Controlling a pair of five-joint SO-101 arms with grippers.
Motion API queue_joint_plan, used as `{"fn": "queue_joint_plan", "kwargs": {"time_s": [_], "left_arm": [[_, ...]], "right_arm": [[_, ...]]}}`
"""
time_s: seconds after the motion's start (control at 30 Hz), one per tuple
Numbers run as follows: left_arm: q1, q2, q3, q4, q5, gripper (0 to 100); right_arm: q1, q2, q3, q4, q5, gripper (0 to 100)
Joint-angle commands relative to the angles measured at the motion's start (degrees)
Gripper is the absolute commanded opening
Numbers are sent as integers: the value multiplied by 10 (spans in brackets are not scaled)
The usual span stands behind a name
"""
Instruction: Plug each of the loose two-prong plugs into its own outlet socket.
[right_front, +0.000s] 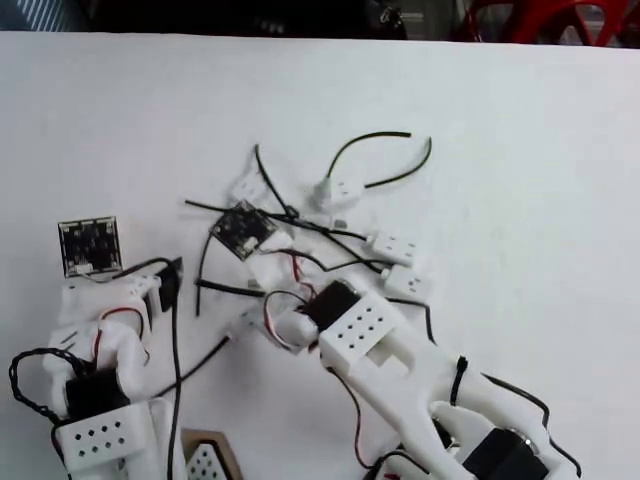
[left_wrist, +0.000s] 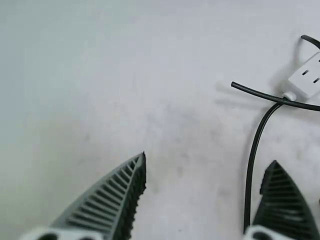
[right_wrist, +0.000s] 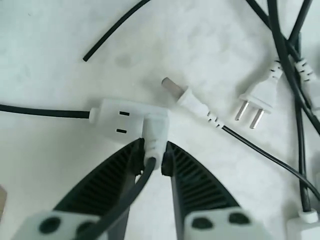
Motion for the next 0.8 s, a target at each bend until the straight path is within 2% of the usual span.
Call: {"fn": "queue_joint_plan", "kwargs": {"time_s": [0.0, 0.13, 0.37, 0.77], "left_arm": [[-5, -7, -4, -14, -4, 355], [-5, -7, -4, -14, -4, 355], [-5, -7, -4, -14, -4, 355], [-5, -7, -4, -14, -4, 355]], "right_arm": [[0, 21, -33, 4, 5, 17], [0, 90, -56, 7, 5, 17], [0, 152, -128, 84, 4, 17], [0, 106, -132, 87, 4, 17]]}}
